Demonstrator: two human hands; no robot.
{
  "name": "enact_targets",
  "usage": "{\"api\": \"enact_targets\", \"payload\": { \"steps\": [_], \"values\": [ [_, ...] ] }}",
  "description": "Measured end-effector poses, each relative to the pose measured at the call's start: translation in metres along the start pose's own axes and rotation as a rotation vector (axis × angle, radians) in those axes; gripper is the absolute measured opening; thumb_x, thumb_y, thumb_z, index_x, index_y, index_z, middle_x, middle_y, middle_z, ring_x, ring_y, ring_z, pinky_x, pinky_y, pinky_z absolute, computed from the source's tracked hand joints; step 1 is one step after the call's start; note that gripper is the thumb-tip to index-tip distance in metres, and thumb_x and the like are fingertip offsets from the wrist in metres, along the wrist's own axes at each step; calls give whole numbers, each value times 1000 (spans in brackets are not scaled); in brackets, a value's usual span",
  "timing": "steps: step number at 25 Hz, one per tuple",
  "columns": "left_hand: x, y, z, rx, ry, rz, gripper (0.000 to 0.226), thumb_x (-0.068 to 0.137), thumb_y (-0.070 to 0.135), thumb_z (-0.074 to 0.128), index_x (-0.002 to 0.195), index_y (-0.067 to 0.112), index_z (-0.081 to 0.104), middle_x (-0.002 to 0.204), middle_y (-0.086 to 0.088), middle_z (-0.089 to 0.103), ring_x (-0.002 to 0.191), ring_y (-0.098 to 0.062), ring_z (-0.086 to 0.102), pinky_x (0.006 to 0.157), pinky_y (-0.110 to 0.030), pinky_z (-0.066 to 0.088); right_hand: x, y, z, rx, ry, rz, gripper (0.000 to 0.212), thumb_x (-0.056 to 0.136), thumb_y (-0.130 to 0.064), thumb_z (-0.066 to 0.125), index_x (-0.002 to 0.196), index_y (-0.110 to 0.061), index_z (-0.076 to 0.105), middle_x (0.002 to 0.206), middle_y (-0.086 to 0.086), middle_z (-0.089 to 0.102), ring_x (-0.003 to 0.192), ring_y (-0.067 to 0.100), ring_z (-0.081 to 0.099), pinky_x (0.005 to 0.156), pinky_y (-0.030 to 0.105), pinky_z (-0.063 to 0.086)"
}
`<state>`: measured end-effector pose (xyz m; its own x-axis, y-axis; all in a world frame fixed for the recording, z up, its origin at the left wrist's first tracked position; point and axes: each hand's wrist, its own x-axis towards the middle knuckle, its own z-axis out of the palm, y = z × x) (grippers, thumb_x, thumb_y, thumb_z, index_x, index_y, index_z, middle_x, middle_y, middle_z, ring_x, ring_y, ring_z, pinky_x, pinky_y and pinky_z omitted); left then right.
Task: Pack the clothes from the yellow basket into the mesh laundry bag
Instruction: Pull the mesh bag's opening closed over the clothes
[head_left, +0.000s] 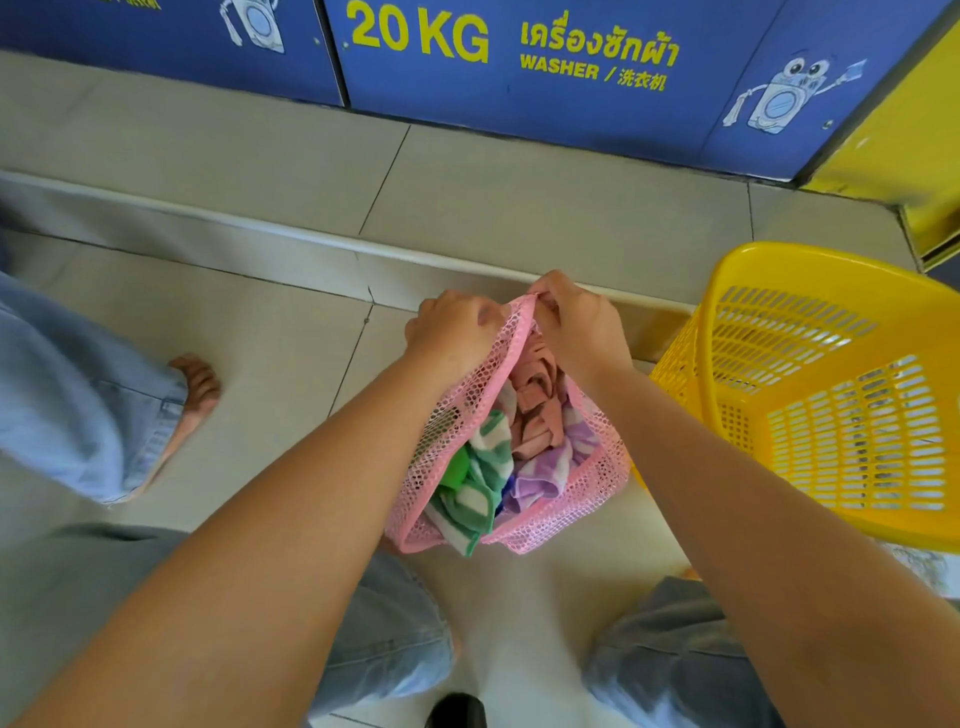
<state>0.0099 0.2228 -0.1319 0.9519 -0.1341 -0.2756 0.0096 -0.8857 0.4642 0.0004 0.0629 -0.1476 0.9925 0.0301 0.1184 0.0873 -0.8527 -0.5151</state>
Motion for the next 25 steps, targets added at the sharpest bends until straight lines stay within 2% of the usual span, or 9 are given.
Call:
{"api": "enact_targets", "payload": {
  "steps": [3,7,11,13,16,19,22,24,25],
  "values": [
    [14,5,11,-150,-48,-34,28,96,46,44,104,32,67,113,-2,69,114,-31,55,95,-44,45,1,2,-3,-23,-20,-9,20,95,-20,47,110,-15,58,94,11,73,87,37,65,70,40,51],
    [25,8,10,-224,87,-52,14,93,34,52,86,30,62,103,-1,70,102,-30,61,89,-46,51,6,6,-5,-121,-70,-131,24,94,-12,44,113,-10,58,84,18,71,77,41,64,64,37,43],
    [29,12,9,-324,161,-57,15,95,29,55,89,20,65,92,2,69,91,-24,63,83,-39,53,11,5,-3,-302,64,-263,14,82,3,57,91,-8,60,57,4,57,48,31,51,61,32,36],
    [32,14,6,-342,188,-56,15,96,25,55,92,16,66,93,1,68,90,-22,63,81,-35,52,11,4,0,-404,115,-256,15,78,-2,65,85,-13,58,61,-2,57,52,27,52,60,30,31],
    [36,19,0,-327,195,-37,15,95,22,55,92,13,67,91,-1,69,87,-22,64,79,-34,52,3,5,3,-430,188,-248,10,81,-9,65,85,-14,58,71,2,57,59,27,53,60,34,32],
    [36,19,-6,-428,7,-62,18,94,27,56,97,15,69,95,-1,68,92,-21,63,84,-32,50,-1,9,2,-377,230,-194,11,83,-6,62,90,-13,57,81,6,57,63,30,54,62,35,35],
    [35,18,-14,-508,-221,-175,56,93,57,43,129,17,60,128,-6,62,113,-27,59,100,-41,45,1,12,-2,-317,221,-236,5,89,-8,57,91,-13,57,85,6,57,64,29,55,63,35,38],
    [38,19,-18,-490,-256,-222,69,87,69,42,128,17,60,124,-5,63,110,-27,60,100,-44,45,2,13,-2,-285,203,-316,6,91,-8,55,91,-13,58,85,6,57,65,29,56,64,37,40],
    [40,20,-18,-500,-282,-225,63,86,67,49,122,18,65,117,-4,66,104,-24,61,96,-40,47,2,13,-1,-270,202,-345,6,91,-8,54,92,-13,58,84,6,56,65,29,56,64,36,40]
  ]
}}
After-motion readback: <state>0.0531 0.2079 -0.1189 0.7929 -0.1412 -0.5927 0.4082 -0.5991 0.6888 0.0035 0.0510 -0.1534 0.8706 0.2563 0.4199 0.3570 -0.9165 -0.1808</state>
